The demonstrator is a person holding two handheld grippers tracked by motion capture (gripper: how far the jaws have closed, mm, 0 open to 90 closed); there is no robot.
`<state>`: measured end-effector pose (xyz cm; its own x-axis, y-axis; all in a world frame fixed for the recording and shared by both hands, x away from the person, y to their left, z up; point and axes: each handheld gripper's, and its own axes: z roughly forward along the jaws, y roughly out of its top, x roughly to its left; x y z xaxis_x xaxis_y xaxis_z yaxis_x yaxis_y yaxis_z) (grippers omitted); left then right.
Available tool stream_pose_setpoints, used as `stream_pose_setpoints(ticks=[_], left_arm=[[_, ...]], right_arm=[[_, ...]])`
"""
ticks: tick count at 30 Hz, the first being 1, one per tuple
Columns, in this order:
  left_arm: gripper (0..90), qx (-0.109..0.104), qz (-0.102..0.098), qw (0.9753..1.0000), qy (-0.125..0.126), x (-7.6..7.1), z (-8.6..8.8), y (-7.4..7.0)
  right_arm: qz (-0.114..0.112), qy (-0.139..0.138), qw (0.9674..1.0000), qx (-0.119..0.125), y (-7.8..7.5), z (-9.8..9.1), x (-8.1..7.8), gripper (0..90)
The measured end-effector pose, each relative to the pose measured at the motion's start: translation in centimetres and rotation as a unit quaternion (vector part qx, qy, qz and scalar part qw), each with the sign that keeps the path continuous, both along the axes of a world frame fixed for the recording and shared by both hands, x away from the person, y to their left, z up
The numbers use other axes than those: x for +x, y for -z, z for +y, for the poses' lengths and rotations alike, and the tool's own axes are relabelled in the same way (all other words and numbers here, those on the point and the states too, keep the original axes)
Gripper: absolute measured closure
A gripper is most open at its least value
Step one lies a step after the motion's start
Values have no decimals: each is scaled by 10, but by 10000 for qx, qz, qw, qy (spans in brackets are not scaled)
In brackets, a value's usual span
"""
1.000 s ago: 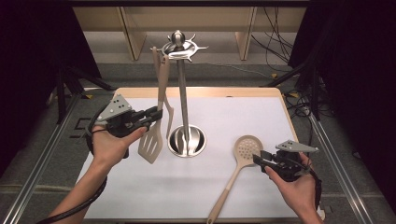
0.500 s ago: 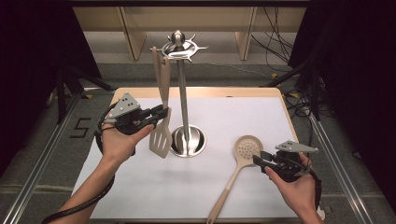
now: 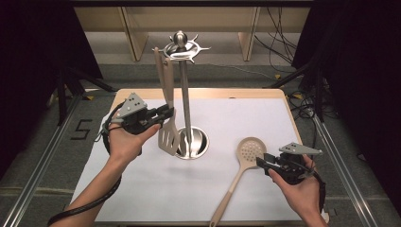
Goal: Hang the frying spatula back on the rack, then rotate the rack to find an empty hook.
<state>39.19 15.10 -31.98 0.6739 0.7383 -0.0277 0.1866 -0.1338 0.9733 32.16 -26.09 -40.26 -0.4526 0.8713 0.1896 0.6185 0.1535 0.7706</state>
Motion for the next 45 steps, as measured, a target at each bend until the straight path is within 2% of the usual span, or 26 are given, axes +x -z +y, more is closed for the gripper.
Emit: stream_pose_setpoints(ticks=[9,14,15,18,19,20,22,25,26,27,30,33,34,35,36,37,38,39,40,42,43,44,45], left_arm=[[734,22,-116,9999,36,0,-1,-3],[708,-4,-282,9995,113,-10,1,-8],[708,-48,-314,9994,134,-12,2,-10],[732,-72,-429,9990,120,-17,4,-16],[748,-120,-482,9987,90,-19,6,-20],[773,-203,-557,9982,20,-21,7,-23],[814,-319,-610,9975,-184,-24,9,-28],[867,-440,-676,9964,-258,-25,10,-33],[884,-485,-664,9963,-257,-25,9,-34],[888,-468,-752,9959,-187,-24,10,-35],[891,-562,-739,9956,-147,-24,9,-37],[892,-634,-771,9949,-112,-23,7,-38],[892,-667,-771,9947,-107,-23,7,-39],[892,-667,-774,9947,-89,-22,6,-40],[892,-680,-778,9946,-82,-22,6,-41],[892,-692,-804,9943,-68,-22,5,-43],[892,-711,-809,9942,-60,-23,4,-44],[892,-706,-834,9940,-56,-23,4,-46],[892,-730,-868,9935,-52,-24,3,-48],[892,-778,-950,9924,-41,-25,0,-54],[892,-791,-975,9921,-35,-26,-1,-57],[892,-814,-930,9923,-36,-26,-2,-60],[892,-807,-980,9919,-33,-26,-4,-64]], right_arm=[[67,14,10000,6,0,0,0,621],[-31,-10,10000,-28,0,-2,1,621],[-86,-38,9999,-100,0,-3,1,621],[-86,-38,9999,-53,1,-4,2,621],[-81,-42,9999,-59,2,-4,3,621],[20,41,9999,152,3,-2,2,621],[-72,-66,9999,66,4,-6,4,621],[-68,-69,9999,86,5,-7,5,621],[-42,-66,9999,93,5,-7,4,621],[-73,-55,9999,80,5,-8,4,621],[-41,-52,9999,89,4,-7,2,621],[22,53,10000,0,2,-6,-1,621],[-64,16,9999,-78,2,-7,0,621],[50,63,10000,26,2,-5,-1,621],[-28,39,10000,65,2,-4,0,621],[-95,-1,10000,-24,1,-5,1,621],[-95,13,9999,75,1,-3,2,621],[-141,-33,9999,-28,0,-4,3,621],[35,43,10000,74,-1,-2,1,621],[-39,-89,9999,39,1,-3,5,622],[-59,-57,10000,-11,1,-4,6,621],[-96,-109,9999,87,2,-4,7,622],[-50,-80,10000,-3,1,-4,7,621]])
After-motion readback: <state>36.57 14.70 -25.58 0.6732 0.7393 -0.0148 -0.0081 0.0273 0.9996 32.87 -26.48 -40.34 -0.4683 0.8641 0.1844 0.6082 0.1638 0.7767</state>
